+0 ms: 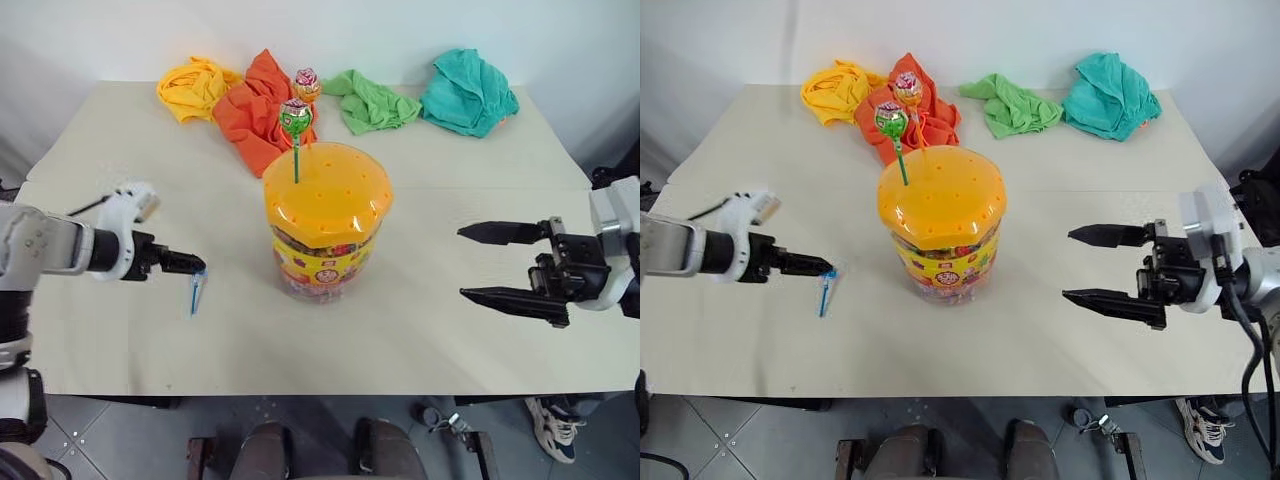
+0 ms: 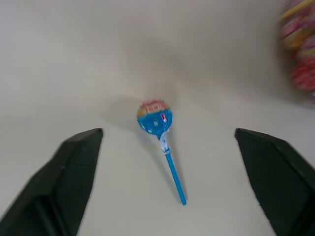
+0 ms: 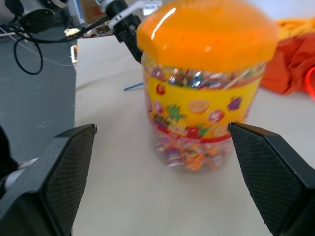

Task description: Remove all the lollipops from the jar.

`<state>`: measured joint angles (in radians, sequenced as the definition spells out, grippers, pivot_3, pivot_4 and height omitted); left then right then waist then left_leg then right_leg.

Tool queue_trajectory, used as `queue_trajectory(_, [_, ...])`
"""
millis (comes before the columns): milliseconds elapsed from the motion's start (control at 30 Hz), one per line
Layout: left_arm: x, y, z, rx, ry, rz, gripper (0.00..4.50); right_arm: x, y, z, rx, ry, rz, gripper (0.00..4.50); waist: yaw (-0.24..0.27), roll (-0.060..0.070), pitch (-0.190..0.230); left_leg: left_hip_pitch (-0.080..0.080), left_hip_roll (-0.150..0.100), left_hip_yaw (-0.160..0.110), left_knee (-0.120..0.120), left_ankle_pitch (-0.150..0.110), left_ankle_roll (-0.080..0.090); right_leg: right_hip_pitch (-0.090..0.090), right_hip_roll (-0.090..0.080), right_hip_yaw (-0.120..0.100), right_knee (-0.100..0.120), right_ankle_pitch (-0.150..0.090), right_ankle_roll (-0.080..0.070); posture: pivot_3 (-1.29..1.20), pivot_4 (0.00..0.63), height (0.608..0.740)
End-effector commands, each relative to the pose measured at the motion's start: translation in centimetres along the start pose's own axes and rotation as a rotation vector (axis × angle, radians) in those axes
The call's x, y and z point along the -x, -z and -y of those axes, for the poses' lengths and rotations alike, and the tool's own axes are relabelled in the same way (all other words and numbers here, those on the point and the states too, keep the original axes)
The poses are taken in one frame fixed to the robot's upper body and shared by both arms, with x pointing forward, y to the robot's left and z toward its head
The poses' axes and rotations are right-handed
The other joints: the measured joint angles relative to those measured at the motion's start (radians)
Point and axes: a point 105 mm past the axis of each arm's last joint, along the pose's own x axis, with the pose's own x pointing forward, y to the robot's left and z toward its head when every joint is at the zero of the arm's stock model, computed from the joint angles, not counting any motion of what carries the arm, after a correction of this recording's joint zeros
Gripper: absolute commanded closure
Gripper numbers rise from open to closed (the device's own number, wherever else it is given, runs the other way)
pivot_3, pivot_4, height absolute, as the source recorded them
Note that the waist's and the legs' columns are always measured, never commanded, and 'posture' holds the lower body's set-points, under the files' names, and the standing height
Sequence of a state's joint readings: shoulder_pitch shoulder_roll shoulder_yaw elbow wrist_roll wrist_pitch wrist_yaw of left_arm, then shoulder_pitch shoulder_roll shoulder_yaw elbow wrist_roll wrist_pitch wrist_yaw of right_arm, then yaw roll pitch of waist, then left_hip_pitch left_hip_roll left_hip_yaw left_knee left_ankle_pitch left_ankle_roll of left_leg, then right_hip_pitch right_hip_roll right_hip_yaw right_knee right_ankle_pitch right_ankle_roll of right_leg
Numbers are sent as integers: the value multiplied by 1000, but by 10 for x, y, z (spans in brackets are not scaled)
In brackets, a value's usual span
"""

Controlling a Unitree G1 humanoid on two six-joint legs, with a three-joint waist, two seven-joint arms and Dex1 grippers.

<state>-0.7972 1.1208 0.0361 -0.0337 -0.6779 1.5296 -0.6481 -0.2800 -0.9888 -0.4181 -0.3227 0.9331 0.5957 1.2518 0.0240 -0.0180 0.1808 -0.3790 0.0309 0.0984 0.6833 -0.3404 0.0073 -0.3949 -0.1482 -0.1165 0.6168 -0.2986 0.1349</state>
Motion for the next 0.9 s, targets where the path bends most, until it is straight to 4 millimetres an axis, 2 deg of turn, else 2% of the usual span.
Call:
queue_trajectory(33, [25,-40,31,-266,151,215,33,1,-27,-5,94,-2,34,0,2,0,0,0,0,0,0,0,0,0,0,0,0,0,0,0,150,740])
queue_trajectory(133, [34,-69,60,-457,304,440,33,-2,-40,-6,124,0,67,0,5,0,0,0,0,0,0,0,0,0,0,0,0,0,0,0,150,740])
queue_trajectory(233, [37,-88,88,-575,466,629,33,-8,-53,-6,143,0,110,0,4,0,0,-1,0,0,1,0,0,0,0,0,0,0,0,0,150,740])
queue_trajectory(300, [33,-95,101,-619,535,692,33,-11,-60,-6,145,2,129,0,3,0,0,-1,0,0,1,0,0,0,0,0,0,0,0,0,150,740])
queue_trajectory(500, [19,-107,128,-690,691,766,33,-12,-71,-4,154,30,157,0,1,0,0,-1,0,1,1,0,0,0,0,-1,0,0,0,0,150,740])
queue_trajectory(667, [14,-110,142,-702,803,766,33,-11,-75,-4,167,55,160,0,1,0,0,-1,0,1,1,0,0,0,0,-1,0,0,0,0,150,740])
queue_trajectory(800, [16,-108,147,-691,873,745,33,-6,-79,-7,179,86,152,0,1,0,0,-1,0,1,1,0,0,0,0,-1,0,0,0,0,150,740])
queue_trajectory(900, [19,-105,146,-678,901,706,33,3,-75,-10,166,122,118,0,2,0,0,-2,0,-1,1,0,0,0,0,-2,0,0,0,0,150,740])
